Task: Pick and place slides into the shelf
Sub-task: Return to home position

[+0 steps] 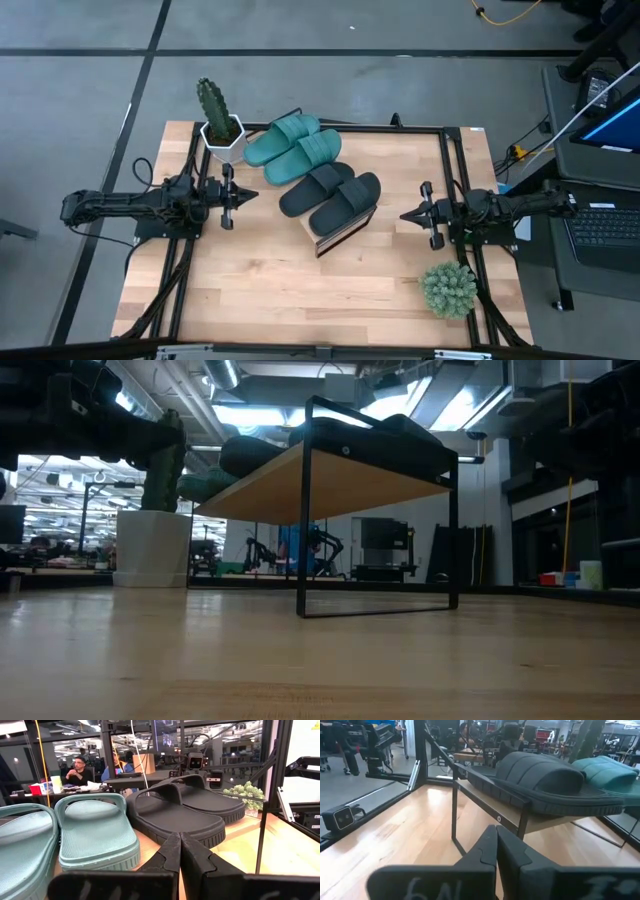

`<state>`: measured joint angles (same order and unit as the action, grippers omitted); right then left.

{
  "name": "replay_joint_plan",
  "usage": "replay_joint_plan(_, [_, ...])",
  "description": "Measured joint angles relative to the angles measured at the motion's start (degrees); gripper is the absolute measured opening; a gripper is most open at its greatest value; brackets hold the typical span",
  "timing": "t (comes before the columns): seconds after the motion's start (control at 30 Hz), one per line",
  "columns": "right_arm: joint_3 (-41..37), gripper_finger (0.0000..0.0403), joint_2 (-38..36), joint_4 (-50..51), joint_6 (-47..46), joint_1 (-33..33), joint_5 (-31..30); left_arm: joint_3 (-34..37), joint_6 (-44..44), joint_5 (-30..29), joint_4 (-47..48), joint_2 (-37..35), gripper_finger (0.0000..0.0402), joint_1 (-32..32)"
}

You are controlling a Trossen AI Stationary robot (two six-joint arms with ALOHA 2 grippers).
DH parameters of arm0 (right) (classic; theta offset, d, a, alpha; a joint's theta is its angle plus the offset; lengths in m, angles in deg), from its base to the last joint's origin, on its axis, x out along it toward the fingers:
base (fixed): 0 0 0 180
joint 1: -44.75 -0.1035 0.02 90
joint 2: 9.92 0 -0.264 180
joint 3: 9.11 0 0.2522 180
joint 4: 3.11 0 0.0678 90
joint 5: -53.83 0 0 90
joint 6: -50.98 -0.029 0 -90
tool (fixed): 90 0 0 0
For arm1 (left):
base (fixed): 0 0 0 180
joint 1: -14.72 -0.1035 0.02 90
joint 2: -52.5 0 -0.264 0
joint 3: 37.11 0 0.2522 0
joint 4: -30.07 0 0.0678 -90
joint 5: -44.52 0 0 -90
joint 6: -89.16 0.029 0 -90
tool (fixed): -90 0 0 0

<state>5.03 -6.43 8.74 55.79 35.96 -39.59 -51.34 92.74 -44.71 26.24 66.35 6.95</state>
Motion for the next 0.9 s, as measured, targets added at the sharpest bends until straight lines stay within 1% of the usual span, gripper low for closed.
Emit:
replay_joint_plan(0.27, [0.0, 0.0006, 0.0, -0.24, -6.37, -0.02, 0.0, -0.02, 0.0, 0.0, 0.0, 0.0, 0.0, 0.0])
replay_joint_plan(0.33, [0.0, 0.0006, 0.0, -1.4, -5.82, 0.0, 0.02, -0.02, 0.0, 0.0, 0.0, 0.0, 0.0, 0.0])
replay_joint_plan(0.47, [0.0, 0.0006, -0.52, -2.17, -0.53, 0.02, 0.03, -0.02, 0.02, 0.0, 0.0, 0.0, 0.0, 0.0])
replay_joint_plan(0.63, [0.0, 0.0006, -3.5, -2.1, -1.22, 3.0, 0.08, -0.02, 0.02, -0.02, 0.0, 0.0, 0.0, 0.0])
replay_joint_plan(0.8, [0.09, 0.0006, -3.41, -0.81, -1.27, 7.25, 1.29, -0.02, 0.02, -0.02, 0.0, 0.02, 0.0, 0.0])
replay_joint_plan(0.9, [0.07, 0.0006, -3.39, 0.67, 0.25, 10.08, 2.11, -0.02, 0.02, -0.03, 0.0, 0.02, 0.0, 0.0])
